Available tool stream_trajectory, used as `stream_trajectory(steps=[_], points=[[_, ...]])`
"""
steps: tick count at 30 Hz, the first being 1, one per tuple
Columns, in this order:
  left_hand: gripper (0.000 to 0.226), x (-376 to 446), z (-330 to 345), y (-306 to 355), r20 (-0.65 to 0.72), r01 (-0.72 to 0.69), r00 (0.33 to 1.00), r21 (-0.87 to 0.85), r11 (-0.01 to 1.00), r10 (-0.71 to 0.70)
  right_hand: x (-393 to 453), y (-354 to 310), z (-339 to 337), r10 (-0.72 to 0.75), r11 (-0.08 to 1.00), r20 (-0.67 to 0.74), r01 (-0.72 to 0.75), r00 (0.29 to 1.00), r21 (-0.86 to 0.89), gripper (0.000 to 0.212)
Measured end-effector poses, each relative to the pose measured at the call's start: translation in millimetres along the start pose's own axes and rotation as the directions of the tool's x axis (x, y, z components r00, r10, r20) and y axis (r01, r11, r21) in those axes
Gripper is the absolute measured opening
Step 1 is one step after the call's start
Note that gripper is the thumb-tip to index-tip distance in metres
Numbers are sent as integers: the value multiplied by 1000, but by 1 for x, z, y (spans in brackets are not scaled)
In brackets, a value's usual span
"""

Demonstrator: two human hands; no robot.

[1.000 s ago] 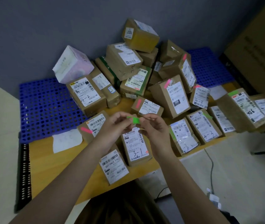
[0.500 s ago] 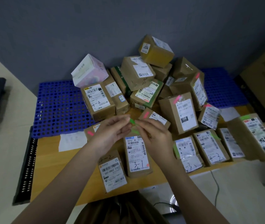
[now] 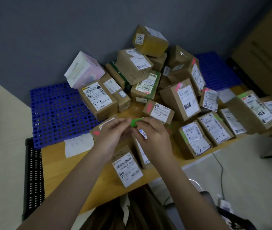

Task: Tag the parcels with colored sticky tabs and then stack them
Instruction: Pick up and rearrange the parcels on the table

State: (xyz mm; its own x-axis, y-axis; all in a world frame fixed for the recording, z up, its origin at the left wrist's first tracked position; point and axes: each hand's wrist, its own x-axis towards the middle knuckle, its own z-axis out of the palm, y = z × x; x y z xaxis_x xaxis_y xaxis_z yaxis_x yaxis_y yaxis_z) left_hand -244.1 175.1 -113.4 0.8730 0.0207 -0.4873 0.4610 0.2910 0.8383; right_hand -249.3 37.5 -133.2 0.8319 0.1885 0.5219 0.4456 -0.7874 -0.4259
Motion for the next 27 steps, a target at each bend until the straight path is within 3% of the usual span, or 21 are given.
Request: stream_trajectory(steps=[8,11,14,18,21,24,27], points=[[24,-21,-25,-19,55,85,995,-72,994,-81,-32,-34,7,170,978,43,-174,985,112,10],[13,-25,-34,-27,100,191,978,-82,978,-183,-44,-36,9,211,953,95,-226,973,202,8],[18,-25,-47,-36,120,309,947,-72,948,-299,-52,-38,9,263,909,219,-317,940,270,5],[22,-28,-63,-44,195,411,895,-8,912,-402,-53,-39,6,380,734,505,-585,775,346,4],[15,-29,-70,-49,175,394,903,27,919,-392,-51,-39,7,379,565,664,-730,644,385,12],[11,-32,-75,-51,145,349,923,75,934,-356,-50,-39,8,341,395,751,-811,565,431,12],[10,-34,-77,-52,129,301,940,112,947,-314,-50,-39,8,312,357,788,-834,531,421,11]])
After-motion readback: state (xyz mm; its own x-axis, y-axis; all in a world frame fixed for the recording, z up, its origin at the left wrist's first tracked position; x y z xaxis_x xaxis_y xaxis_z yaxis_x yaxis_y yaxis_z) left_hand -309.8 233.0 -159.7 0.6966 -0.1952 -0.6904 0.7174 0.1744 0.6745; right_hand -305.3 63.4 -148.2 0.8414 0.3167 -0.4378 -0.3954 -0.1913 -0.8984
